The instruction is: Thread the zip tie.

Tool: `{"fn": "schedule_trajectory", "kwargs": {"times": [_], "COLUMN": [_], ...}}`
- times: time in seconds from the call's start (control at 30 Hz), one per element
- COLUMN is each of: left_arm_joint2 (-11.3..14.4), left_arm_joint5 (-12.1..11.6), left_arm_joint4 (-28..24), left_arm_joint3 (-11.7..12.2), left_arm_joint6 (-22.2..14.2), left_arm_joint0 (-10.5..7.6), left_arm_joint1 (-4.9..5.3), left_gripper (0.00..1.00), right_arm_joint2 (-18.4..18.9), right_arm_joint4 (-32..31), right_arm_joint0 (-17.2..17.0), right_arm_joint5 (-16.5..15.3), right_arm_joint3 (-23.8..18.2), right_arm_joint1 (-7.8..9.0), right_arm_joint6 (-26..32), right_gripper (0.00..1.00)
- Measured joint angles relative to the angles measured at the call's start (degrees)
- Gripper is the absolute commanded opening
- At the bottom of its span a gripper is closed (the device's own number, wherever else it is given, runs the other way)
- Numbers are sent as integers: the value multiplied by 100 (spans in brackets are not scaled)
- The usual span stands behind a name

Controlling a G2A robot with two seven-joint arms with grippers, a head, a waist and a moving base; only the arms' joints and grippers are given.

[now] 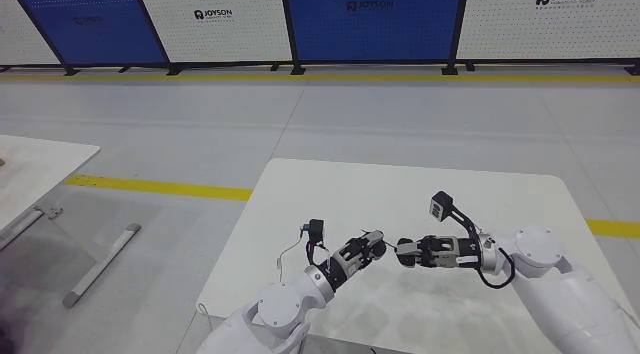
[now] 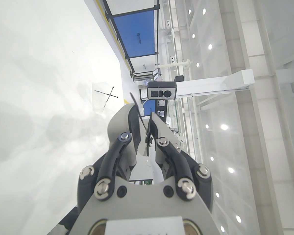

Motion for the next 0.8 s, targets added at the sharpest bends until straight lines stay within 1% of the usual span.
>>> {"fn": "schedule_trajectory", "kwargs": {"times": [0.07, 0.1, 0.43, 0.8], "left_arm_joint2": [-13, -18, -55, -61], "left_arm_joint5": [-12, -18, -48, -73], "left_arm_joint4": [0, 1, 8, 190], "left_arm_joint3": [-2, -2, 4, -40], "left_arm_joint6": [-35, -47, -77, -119], "left_arm_joint0": [8, 11, 30, 88], "left_arm_joint1": [0, -1, -18, -24], "left_gripper": [4, 0, 0, 0], "right_arm_joint2": [0, 0, 0, 7], "right_arm_joint4": [0, 0, 0, -7], "right_arm_joint0": [0, 0, 0, -37], "right_arm_joint5": [0, 0, 0, 9], "right_arm_joint3": [0, 0, 0, -44], "right_arm_joint1": [0, 0, 0, 0], "right_arm_joint6": [0, 0, 0, -66], "right_gripper": [0, 0, 0, 0]}}
